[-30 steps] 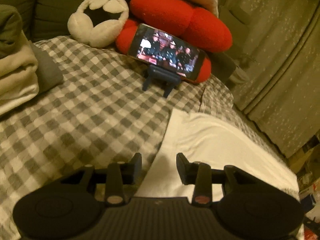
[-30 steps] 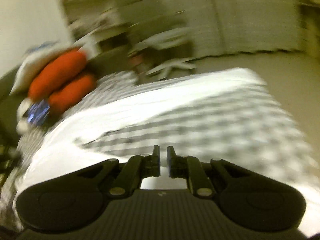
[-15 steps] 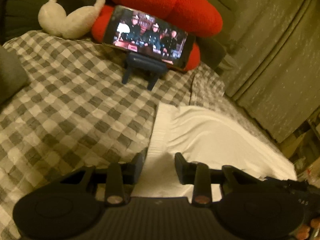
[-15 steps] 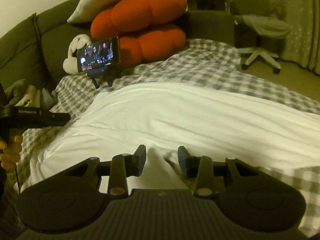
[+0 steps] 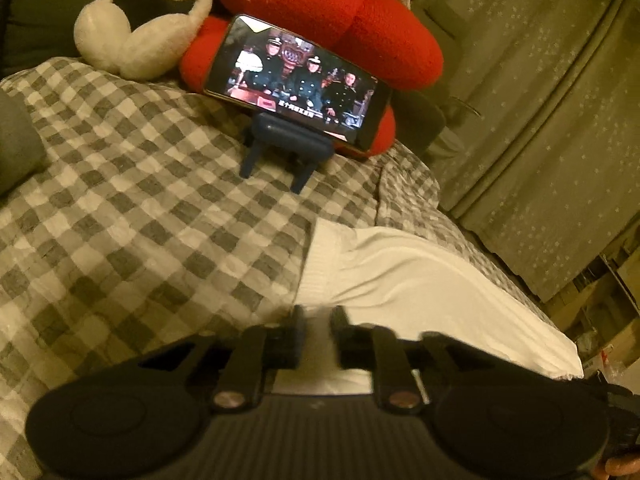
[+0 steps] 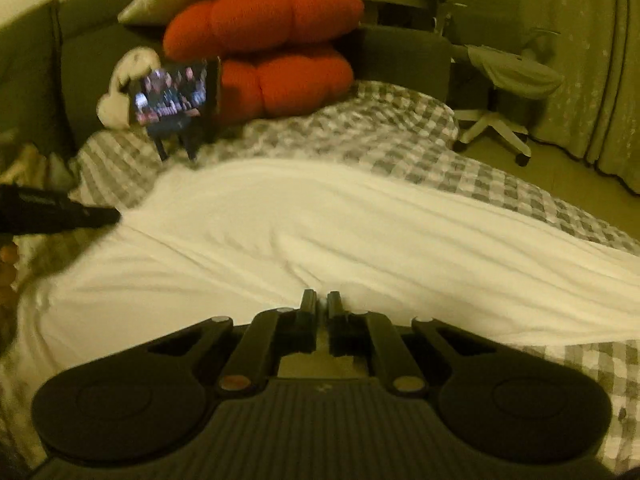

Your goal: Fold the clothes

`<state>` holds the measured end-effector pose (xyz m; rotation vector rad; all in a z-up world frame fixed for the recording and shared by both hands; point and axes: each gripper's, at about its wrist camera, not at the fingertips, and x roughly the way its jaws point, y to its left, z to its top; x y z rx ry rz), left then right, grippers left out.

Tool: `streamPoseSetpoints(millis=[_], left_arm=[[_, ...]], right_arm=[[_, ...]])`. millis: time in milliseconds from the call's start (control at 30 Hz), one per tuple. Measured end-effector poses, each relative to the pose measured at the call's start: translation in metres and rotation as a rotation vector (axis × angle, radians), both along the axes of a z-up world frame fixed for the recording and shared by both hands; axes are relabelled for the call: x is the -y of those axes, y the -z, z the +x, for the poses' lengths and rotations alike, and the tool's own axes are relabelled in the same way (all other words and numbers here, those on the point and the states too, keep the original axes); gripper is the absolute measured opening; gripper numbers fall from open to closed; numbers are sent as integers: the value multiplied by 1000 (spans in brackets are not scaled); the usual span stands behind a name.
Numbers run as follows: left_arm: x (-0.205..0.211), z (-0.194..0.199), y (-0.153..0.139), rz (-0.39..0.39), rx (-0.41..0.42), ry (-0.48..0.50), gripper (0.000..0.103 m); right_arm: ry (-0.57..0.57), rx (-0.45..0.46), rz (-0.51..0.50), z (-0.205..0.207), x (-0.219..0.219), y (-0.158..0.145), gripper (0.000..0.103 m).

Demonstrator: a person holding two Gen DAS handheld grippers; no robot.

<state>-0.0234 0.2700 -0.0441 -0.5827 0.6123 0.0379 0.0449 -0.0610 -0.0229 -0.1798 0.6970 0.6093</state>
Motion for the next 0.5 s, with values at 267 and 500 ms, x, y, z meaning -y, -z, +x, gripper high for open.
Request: streamPoseSetpoints(millis=[267,500], left_arm=[[-5,-5,-11,-4,21,-15,35],[-5,-8,-24,0,41,-10,35]], right_arm=[[15,-46,37,4,7,1,8],[169,-96,177,20,67,-10,14]])
